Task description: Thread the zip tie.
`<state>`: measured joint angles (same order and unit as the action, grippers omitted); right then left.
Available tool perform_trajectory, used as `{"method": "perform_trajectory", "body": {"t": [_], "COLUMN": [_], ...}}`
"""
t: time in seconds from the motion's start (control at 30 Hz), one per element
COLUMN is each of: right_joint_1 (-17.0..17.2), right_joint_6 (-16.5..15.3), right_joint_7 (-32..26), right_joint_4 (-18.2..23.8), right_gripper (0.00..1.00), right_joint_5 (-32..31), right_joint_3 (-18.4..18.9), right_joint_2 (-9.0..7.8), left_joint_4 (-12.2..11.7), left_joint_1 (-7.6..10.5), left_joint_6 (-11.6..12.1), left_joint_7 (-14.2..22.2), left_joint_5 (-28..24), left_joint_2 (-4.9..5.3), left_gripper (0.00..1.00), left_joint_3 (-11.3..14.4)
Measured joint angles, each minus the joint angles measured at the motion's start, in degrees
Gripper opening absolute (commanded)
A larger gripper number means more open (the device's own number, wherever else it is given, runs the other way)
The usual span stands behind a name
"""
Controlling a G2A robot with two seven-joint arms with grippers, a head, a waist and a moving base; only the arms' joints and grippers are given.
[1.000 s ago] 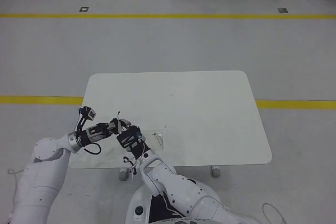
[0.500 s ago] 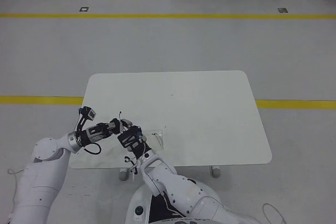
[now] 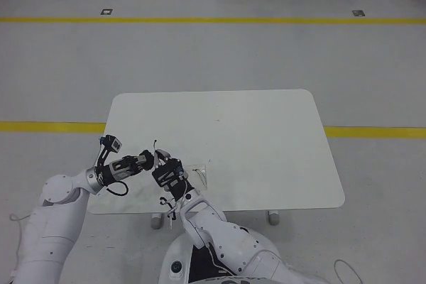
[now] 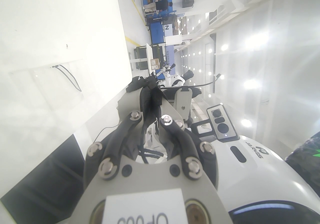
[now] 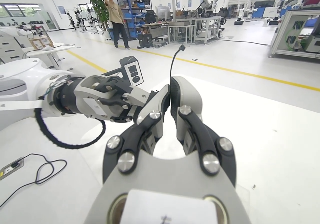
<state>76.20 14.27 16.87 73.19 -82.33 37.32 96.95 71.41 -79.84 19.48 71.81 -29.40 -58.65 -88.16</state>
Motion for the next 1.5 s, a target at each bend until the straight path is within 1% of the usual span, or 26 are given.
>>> {"method": "perform_trajectory", "body": {"t": [0.4,0.93,1.5], "right_joint_1": [-0.65,-1.09,-1.45], "right_joint_6": [-0.13,0.37,-1.09], "right_joint_7": [0.95,0.25,0.79], "right_joint_4": [-0.75,-1.43,-1.95], "right_gripper": [0.00,0.00,0.00], "right_joint_5": [0.36,0.26,1.58], "right_joint_3": [-0.65,-1.15,-1.35], "right_joint_2": [0.26,0.43,0.62], "left_joint_4": [0.00,0.00,0.00], "left_joint_1": [0.00,0.00,0.00], "left_joint_6": [0.00,0.00,0.00], "left_joint_7": [0.00,0.00,0.00], "left_joint_5": [0.00,0.00,0.00], "left_joint_2": [0.00,0.00,0.00], "left_gripper": [0.00,0.00,0.00], "left_joint_3": [0.00,0.00,0.00]}}
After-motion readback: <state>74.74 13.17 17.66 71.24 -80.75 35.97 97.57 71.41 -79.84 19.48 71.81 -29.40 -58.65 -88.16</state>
